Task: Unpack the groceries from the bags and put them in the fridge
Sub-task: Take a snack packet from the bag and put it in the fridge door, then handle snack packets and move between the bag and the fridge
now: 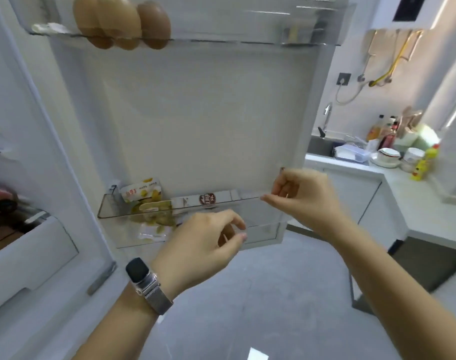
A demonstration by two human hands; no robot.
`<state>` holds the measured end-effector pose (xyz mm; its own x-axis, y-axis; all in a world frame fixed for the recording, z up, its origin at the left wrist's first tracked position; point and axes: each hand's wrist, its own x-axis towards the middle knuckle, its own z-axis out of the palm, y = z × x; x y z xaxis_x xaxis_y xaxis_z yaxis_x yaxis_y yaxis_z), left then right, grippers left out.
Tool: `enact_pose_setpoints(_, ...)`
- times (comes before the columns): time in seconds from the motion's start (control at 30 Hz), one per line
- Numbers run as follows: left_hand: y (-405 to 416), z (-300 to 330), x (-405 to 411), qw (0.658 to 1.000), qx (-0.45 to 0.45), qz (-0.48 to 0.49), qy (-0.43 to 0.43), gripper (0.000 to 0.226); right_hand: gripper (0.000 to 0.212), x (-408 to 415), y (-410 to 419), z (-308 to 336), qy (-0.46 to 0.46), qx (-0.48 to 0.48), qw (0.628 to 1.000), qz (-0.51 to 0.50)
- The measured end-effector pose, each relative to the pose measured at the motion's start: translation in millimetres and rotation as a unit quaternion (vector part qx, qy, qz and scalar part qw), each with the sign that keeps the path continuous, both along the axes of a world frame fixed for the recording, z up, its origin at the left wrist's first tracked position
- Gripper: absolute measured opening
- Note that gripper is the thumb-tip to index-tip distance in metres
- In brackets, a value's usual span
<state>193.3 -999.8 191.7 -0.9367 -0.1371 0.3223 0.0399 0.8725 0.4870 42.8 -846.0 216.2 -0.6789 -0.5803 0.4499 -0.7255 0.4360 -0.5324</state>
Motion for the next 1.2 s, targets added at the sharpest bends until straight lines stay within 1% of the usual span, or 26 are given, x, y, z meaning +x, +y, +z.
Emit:
enact_pose_setpoints(0.03, 8.5, -8.5, -11.6, 0.999, -0.019, -0.021, -0.019, 0.017, 0.021, 1.9, 18.7, -12.1, -0.015, 0.015, 1.000, -0.022)
enact_pose_setpoints(0.1, 26.2, -26.6, -35.2, 0.995, -0.062, -0.052, -0.059, 0.025, 0.019, 1.3, 54.2, -36.7, -0.062, 0.079, 0.992, -0.069)
enact_pose_setpoints(0.17, 48.5, -44.9, -57.7, 0.988, -0.084, -0.082, -0.099, 0.032, 0.025, -0.5, 89.4, -60.4, -0.097, 0.163, 0.975, -0.119)
enact_pose_setpoints(0.23, 79.0, -59.9, -77.1, 0.977, -0.127, -0.112, -0.131, 0.039, 0.028, -0.9, 124.3, -81.8, -0.121, 0.199, 0.959, -0.159)
enact_pose_setpoints(0.33, 129.9, -72.6, -103.4, 0.958, -0.196, -0.156, -0.142, 0.045, 0.022, 1.0, 174.3, -105.8, -0.132, 0.186, 0.948, -0.221)
enact_pose_setpoints(0.47, 194.4, -84.4, -138.1, 0.936, -0.222, -0.220, -0.161, 0.047, 0.035, 2.7, 242.8, -124.0, -0.162, 0.201, 0.921, -0.292)
enact_pose_setpoints(0.7, 312.0, -116.3, -178.9, 0.900, -0.226, -0.312, -0.203, 0.057, 0.051, 17.0, 389.2, -145.0, -0.248, 0.218, 0.856, -0.399)
enact_pose_setpoints(0.83, 390.4, -133.8, -196.9, 0.886, -0.212, -0.363, -0.194, 0.057, 0.056, 32.8, 467.7, -156.2, -0.284, 0.186, 0.822, -0.458)
enact_pose_setpoints(1.0, 495.4, -154.4, -204.6, 0.850, -0.214, -0.443, -0.188, 0.055, 0.056, 59.4, 556.9, -169.4, -0.294, 0.155, 0.779, -0.532)
enact_pose_setpoints(1.2, 597.9, -173.2, -205.5, 0.797, -0.214, -0.525, -0.209, 0.065, 0.046, 83.9, 624.1, -188.3, -0.315, 0.119, 0.741, -0.580)
